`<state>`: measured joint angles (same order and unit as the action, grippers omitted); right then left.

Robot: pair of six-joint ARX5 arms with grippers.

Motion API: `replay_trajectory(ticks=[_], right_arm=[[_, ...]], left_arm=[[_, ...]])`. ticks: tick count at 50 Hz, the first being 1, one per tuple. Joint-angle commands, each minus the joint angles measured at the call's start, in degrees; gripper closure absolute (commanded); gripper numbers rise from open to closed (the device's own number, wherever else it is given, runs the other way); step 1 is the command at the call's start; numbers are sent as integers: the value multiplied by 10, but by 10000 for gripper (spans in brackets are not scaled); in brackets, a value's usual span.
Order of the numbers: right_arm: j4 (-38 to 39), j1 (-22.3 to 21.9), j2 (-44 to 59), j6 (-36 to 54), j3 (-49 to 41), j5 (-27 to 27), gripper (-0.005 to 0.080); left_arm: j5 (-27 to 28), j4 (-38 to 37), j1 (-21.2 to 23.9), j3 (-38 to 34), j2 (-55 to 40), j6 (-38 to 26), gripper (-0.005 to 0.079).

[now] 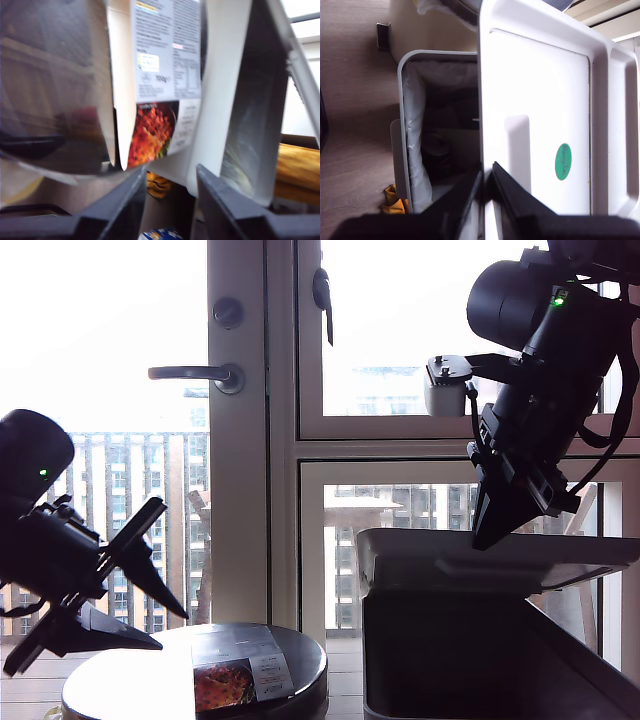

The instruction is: First open the recycling bin's lid, then pick the cardboard sleeve and place it inside the bin before closing the lid

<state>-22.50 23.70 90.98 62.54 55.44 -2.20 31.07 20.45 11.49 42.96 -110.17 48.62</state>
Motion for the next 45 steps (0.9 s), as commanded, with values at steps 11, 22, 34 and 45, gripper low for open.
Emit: replay_trajectory(ticks=[11, 22, 34, 45], right_arm=[[21, 1, -1, -11, 6, -4, 765], [20, 1, 0, -10, 6, -3, 765], [20, 1, -1, -10, 6, -3, 765], [21, 1, 0, -11, 6, -4, 765]], left_arm=[[-35, -76, 8, 71, -22, -31, 275], [-41, -114, 26, 106, -64, -30, 275], [-49, -122, 49, 130, -95, -30, 275], [-83, -128, 57, 138, -99, -34, 276]])
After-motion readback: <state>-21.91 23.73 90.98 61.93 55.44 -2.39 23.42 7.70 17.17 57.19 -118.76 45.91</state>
